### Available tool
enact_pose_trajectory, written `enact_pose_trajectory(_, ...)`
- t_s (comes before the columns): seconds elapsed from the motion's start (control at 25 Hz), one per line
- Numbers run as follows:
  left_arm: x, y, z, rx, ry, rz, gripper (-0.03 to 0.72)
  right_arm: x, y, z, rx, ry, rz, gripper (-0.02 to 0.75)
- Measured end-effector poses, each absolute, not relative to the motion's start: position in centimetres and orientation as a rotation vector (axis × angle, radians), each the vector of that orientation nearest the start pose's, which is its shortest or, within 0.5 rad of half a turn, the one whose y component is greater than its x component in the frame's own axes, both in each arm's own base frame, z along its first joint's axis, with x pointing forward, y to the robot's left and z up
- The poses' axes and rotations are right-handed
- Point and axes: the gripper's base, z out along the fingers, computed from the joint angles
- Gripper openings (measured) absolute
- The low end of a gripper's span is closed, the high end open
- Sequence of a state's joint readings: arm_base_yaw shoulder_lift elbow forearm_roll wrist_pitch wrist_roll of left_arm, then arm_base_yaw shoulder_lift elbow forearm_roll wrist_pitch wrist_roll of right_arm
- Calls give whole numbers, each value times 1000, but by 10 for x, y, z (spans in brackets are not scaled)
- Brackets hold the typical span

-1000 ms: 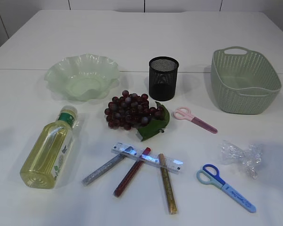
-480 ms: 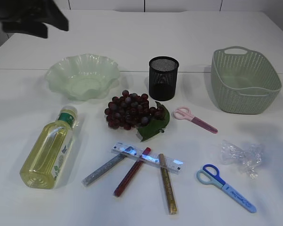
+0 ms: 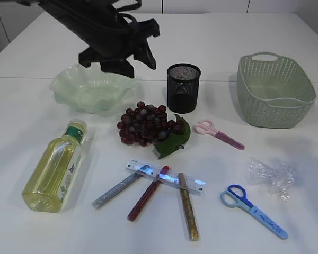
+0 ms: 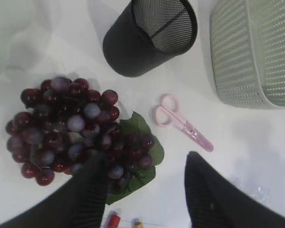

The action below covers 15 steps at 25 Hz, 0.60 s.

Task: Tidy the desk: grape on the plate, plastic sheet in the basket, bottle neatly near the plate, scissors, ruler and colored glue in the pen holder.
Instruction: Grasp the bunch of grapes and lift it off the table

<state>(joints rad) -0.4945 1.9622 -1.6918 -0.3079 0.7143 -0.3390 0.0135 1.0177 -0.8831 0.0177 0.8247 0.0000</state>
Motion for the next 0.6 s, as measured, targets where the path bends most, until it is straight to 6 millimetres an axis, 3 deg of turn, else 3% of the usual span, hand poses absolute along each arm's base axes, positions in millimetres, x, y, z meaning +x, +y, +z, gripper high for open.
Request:
enact_pose_trajectory(0.28, 403, -238, 229, -455, 2635, -699, 384, 195, 4, 324, -8, 2441, 27, 563)
enact_pose_trajectory(0.48, 406, -236, 215, -767, 2631, -687, 384, 195, 4, 324, -8, 2441, 27, 563)
enact_pose_trajectory(0.6, 407, -239, 208, -817, 2628, -687, 395, 195, 4, 324, -8, 2441, 27, 563)
